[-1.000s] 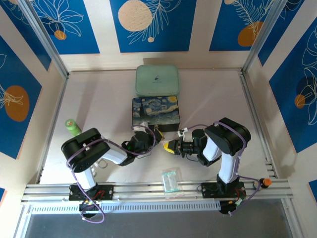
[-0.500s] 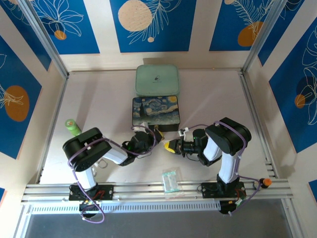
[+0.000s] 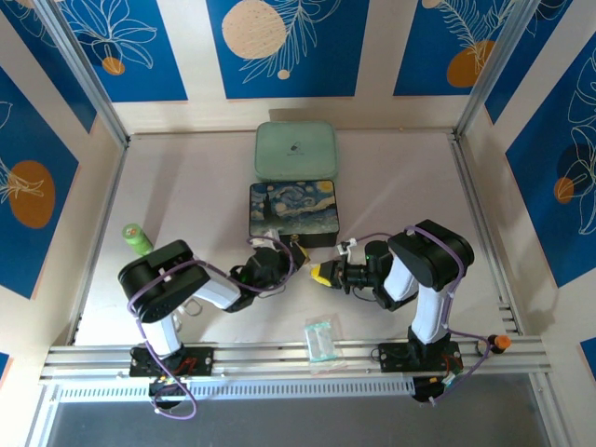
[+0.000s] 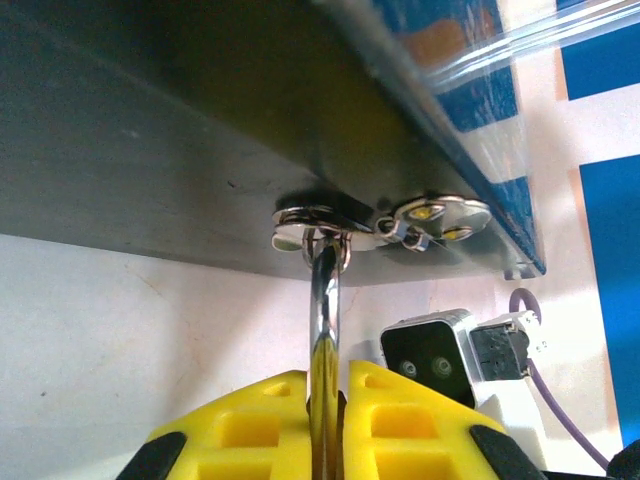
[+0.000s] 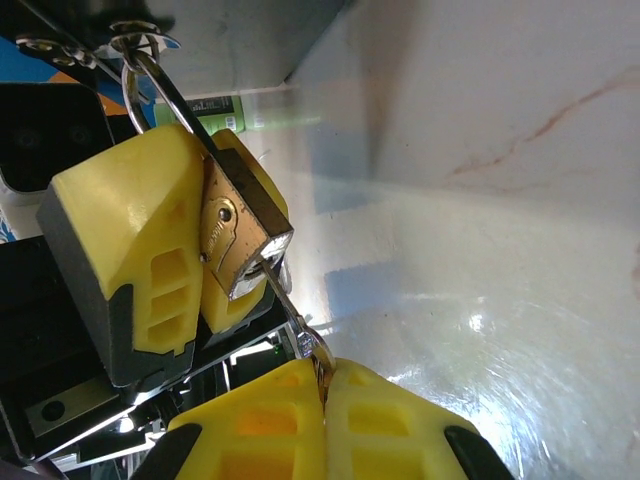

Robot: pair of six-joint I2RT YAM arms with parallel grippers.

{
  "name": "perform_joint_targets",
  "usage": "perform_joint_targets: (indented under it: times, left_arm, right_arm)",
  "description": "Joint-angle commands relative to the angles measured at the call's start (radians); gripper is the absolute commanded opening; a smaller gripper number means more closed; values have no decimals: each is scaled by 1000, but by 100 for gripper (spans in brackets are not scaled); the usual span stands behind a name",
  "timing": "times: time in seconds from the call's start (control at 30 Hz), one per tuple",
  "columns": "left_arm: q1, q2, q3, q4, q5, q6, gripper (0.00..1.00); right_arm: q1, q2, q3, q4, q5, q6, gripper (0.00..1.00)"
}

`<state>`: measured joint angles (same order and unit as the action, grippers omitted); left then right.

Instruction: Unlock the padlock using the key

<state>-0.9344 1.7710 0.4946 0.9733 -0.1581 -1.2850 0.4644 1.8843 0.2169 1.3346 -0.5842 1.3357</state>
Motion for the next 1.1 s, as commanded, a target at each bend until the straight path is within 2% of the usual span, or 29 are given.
perform_joint_targets:
  times: [0.0, 0.17, 0.5, 0.9, 1.07]
  left_arm:
    - [-35, 22, 7, 121, 39, -30, 0]
    - [-40, 14, -1, 118, 14, -20, 0]
    - [-44, 4, 1, 116, 35, -15, 0]
    - [-44, 31, 5, 169, 66, 24, 0]
    - [-44, 45, 16, 119, 58, 54, 0]
  right_arm:
    - [11, -3, 35, 1, 8, 0, 0]
    - [20, -1, 27, 21, 17, 14, 0]
    - [-17, 13, 26, -5, 7, 6, 0]
    - [-50, 9, 23, -2, -68, 67, 0]
    - [-52, 9, 27, -4, -99, 82, 0]
